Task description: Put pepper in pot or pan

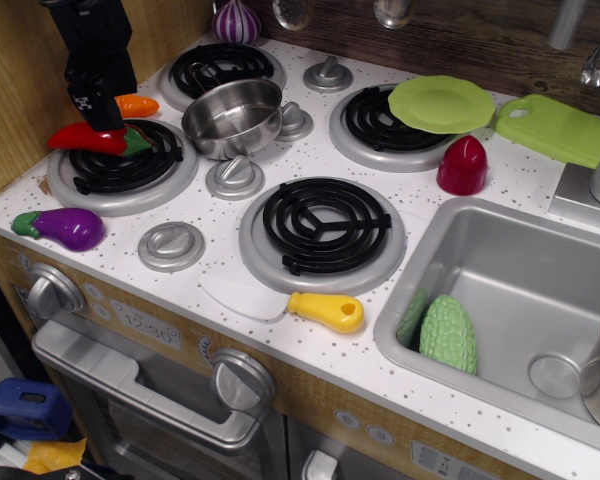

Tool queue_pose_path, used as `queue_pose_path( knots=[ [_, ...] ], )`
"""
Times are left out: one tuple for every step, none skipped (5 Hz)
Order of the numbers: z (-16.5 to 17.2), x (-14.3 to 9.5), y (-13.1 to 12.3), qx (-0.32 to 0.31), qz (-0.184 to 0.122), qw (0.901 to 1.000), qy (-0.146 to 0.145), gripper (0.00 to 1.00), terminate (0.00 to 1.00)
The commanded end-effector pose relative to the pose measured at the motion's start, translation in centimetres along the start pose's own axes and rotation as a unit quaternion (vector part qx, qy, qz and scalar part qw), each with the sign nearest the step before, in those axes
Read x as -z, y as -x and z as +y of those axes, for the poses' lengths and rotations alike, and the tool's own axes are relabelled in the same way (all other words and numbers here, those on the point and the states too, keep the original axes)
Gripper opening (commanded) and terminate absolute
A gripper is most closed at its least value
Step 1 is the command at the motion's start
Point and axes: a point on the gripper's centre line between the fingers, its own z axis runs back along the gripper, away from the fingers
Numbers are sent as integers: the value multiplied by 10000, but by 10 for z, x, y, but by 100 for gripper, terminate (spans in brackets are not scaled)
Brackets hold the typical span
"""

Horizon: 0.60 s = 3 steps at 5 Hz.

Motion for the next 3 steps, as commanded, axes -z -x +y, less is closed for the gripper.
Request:
queue_pose_path(
  knots=[
    [0,0,0,0,0,10000,0,100,0],
    [1,10,2,-5,-140,9999,25,100,0],
    [0,15,3,-8,-192,9998,12,100,0]
  ],
)
